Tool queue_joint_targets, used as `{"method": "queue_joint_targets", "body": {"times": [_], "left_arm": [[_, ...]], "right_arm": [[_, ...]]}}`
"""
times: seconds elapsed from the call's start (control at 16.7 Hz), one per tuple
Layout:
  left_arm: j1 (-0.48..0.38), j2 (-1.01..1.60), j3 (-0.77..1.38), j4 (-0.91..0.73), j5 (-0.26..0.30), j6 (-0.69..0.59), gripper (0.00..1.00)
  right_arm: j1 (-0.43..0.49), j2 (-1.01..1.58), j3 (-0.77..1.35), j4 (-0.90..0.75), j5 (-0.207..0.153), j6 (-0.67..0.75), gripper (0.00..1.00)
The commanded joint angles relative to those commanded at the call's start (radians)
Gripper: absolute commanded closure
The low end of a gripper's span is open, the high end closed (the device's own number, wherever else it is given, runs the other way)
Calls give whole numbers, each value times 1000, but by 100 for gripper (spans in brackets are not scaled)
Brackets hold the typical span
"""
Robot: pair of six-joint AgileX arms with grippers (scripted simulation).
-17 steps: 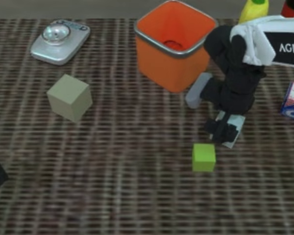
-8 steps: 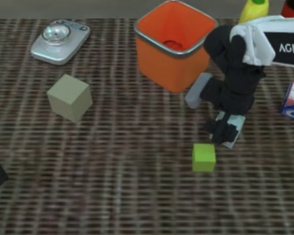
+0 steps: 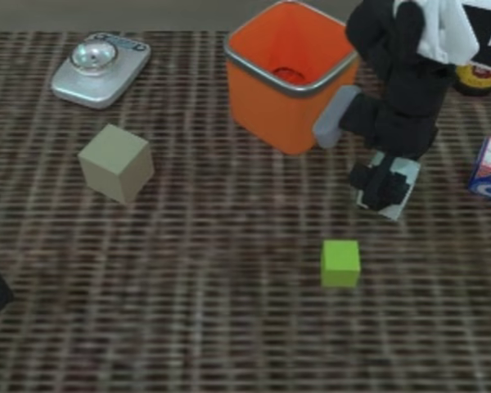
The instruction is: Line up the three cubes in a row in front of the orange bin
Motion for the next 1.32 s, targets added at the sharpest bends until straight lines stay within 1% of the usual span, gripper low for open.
{"method": "queue_joint_targets", "body": {"times": [0.3, 0.42, 0.54, 0.84, 0.96, 1.08, 1.32], "left_arm": [[0, 0, 0, 0, 0, 0, 0], [0, 0, 0, 0, 0, 0, 0], [0, 0, 0, 0, 0, 0, 0], [0, 0, 0, 0, 0, 0, 0], [0, 0, 0, 0, 0, 0, 0], [0, 0, 0, 0, 0, 0, 0], [0, 0, 0, 0, 0, 0, 0]], "right_arm": [[-4, -8, 15, -20, 0, 2, 100], [12, -5, 23, -26, 0, -9, 100], [66, 1, 45, -42, -1, -41, 100], [263, 16, 118, -99, -1, -155, 100], [319, 18, 138, -115, -1, -189, 100], [333, 18, 144, -119, -2, -199, 100], [330, 16, 138, -114, -2, -196, 100]]}}
